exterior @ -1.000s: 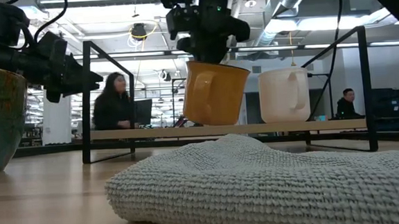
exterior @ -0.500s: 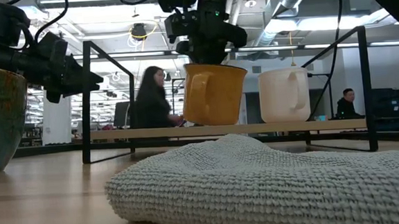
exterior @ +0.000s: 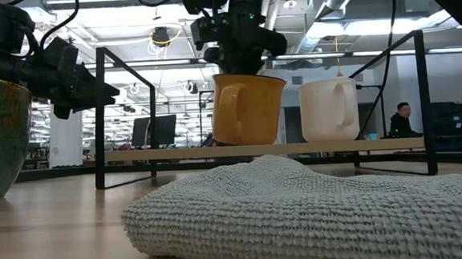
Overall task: Stack small to large cups/mugs on shelf
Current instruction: Put the yellow cup on the shelf
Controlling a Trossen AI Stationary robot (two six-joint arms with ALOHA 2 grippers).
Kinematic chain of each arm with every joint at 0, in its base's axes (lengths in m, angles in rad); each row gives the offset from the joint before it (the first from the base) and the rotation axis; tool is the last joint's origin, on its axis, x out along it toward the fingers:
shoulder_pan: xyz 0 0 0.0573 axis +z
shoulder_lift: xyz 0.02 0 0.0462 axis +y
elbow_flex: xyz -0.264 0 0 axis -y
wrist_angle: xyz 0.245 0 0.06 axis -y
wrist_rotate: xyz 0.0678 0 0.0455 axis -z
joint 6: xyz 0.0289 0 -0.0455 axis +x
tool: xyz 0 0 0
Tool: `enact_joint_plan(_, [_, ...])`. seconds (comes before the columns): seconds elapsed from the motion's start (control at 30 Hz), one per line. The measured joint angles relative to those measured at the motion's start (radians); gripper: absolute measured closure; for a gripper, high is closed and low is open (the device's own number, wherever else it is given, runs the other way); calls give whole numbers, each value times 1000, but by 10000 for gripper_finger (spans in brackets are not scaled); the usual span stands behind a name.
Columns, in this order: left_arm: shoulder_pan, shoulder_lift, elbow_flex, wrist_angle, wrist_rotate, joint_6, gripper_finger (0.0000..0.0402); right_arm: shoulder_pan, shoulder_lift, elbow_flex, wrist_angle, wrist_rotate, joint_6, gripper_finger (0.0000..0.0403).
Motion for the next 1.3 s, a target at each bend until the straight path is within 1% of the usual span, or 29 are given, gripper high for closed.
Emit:
enact_joint_plan(0.17, [0,0,0,0,0,0,230,0,0,-1,-1,1,-3,307])
enact_joint_plan(0.33, [0,0,0,0,0,0,230,0,1,-2,6,5,0,258])
enact_joint_plan(0.5, [0,0,0,0,0,0,230,1,1,-2,44,48,-1,206])
enact_joint_plan(0.67, [0,0,0,0,0,0,230,1,1,-2,58,103,-3,173])
enact_joint_plan(0.8, [0,0,0,0,-1,0,230,5,1,-1,55,151,-3,165])
enact_joint_plan(0.9, [0,0,0,0,-1,0,230,12,-8,18,20,147,-27,165])
enact_joint_plan(1.0, [0,0,0,0,-1,0,230,21,-16,66,26,145,-33,167])
enact_joint_plan(1.2, [0,0,0,0,-1,0,230,27,-14,203,20,85,-15,170])
enact_joint_plan(1.3, [0,0,0,0,-1,0,230,33,-14,264,18,45,36,170])
